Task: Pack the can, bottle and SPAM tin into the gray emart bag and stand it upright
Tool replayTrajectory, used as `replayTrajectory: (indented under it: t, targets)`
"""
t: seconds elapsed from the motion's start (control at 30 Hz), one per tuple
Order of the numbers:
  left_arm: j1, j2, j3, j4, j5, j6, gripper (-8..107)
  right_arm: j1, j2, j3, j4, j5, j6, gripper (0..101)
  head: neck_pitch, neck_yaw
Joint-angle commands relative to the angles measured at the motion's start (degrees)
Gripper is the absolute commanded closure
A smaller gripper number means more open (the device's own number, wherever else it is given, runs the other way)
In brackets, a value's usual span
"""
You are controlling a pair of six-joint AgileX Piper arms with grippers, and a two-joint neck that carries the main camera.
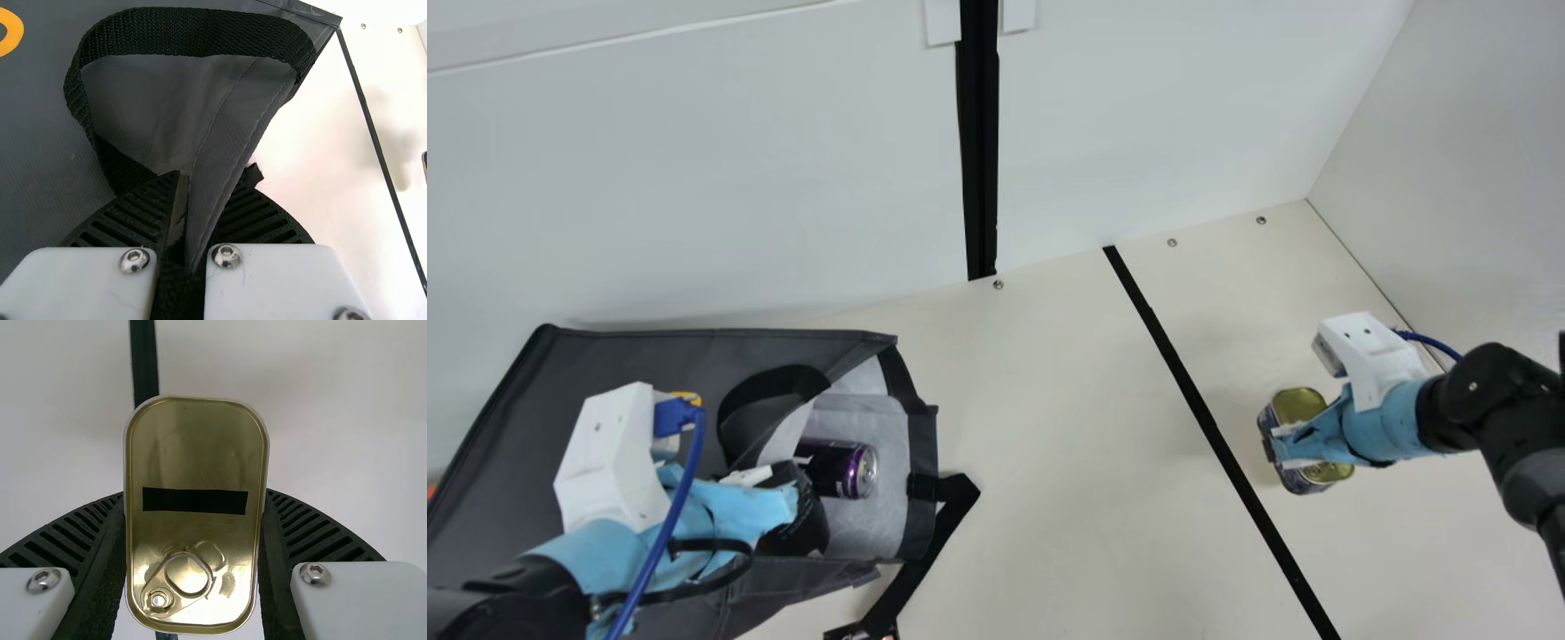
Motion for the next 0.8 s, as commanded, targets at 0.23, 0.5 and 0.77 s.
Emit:
replayTrajectory:
  t: [0.23, 0.5, 0.77]
  targets:
    - [0.0, 0.0, 0.0, 0.0, 0.0, 0.0, 107, 7.53, 1.45, -3.09, -1.36, 0.7, 0.9, 101, -1.3, -0.05]
    - [0.0, 0.0, 0.0, 0.0, 0.0, 0.0, 107, 11.06, 4.14, -6.77, -0.91, 2.31, -2.7, 101, -1.3, -0.05]
    - [0.0, 0.0, 0.0, 0.0, 0.0, 0.0, 107, 13.44, 7.13, -11.31, 0.95, 5.19, -9.55, 101, -1.3, -0.05]
